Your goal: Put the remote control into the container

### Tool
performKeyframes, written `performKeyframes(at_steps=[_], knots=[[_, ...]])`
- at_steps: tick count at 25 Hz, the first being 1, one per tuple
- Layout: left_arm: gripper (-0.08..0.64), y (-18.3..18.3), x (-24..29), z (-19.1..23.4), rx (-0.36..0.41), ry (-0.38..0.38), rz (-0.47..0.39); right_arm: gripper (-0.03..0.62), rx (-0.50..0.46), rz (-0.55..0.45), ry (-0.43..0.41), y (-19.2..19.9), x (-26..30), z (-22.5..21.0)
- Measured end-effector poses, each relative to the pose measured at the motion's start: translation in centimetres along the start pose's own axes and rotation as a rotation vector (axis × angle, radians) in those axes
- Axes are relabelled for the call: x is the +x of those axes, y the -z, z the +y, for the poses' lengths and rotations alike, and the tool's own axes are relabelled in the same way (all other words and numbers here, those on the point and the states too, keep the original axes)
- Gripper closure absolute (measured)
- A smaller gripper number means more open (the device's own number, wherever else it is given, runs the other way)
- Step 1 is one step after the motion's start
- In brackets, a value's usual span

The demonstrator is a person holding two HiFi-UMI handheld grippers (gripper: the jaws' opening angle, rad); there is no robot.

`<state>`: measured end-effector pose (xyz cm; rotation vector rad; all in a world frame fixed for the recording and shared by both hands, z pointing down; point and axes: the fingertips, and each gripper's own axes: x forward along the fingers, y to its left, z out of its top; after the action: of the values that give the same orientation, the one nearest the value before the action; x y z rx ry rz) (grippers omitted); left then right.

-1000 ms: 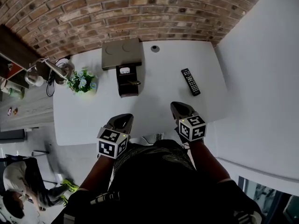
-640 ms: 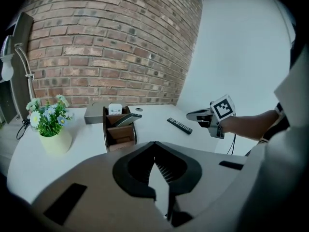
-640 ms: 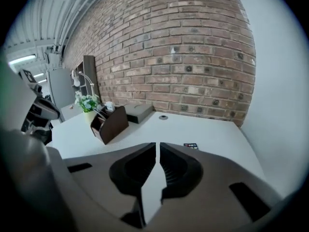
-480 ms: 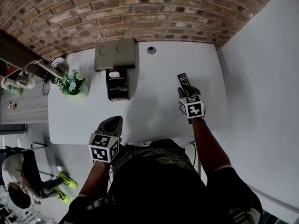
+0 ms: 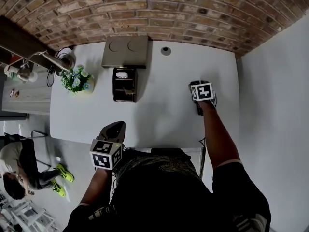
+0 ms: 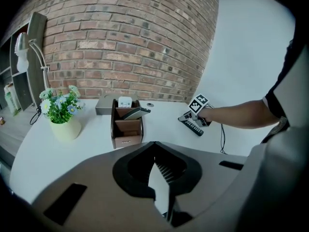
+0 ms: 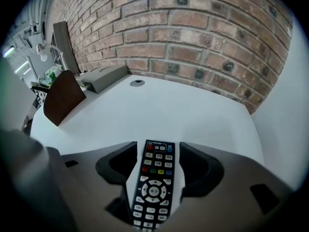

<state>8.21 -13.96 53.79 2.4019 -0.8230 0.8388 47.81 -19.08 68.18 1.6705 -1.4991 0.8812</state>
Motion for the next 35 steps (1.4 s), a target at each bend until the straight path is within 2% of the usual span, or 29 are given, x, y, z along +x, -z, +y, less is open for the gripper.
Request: performKeyframes(at_steps=[3, 7, 12, 19, 27, 31, 35], knots=[[0.555, 0.4, -0.1, -0.1, -0.014, -0.007, 0.006, 0.337, 0.003, 0.05, -0.009, 0.5, 1.1, -0.3], [0.555, 0.8, -0.4, 0.2, -0.026, -0.017, 0.015, 0.339, 0.005, 0.056, -0.026, 0.7, 1.3, -0.3], [0.555, 0.0, -0.6, 0.3, 0.001, -0.008, -0.006, 0.354, -0.026, 0.063, -0.048, 0.7, 0.3, 0.6], [0.555, -0.9, -1.1, -0.2, 0.049, 0.052, -0.032, 0.36, -0.031, -0.091, -0.089, -1.1, -6.9, 4.5], [0.554, -1.6, -2.9, 1.0, 0.105, 0.106, -0.073, 0.373, 0.027, -0.245, -0.157, -1.5, -14.3, 11.1], [0.555, -1.2, -3.7, 2.1, 0.126, 0.132, -0.059, 0.377, 0.109, -0.325, -0.197, -2.4, -16.9, 14.2], [0.555, -1.3, -5.0, 3.3, 0.14, 0.152, -0.07, 0.379, 0.321, -0.416, -0.269, -3.1, -18.9, 17.0]])
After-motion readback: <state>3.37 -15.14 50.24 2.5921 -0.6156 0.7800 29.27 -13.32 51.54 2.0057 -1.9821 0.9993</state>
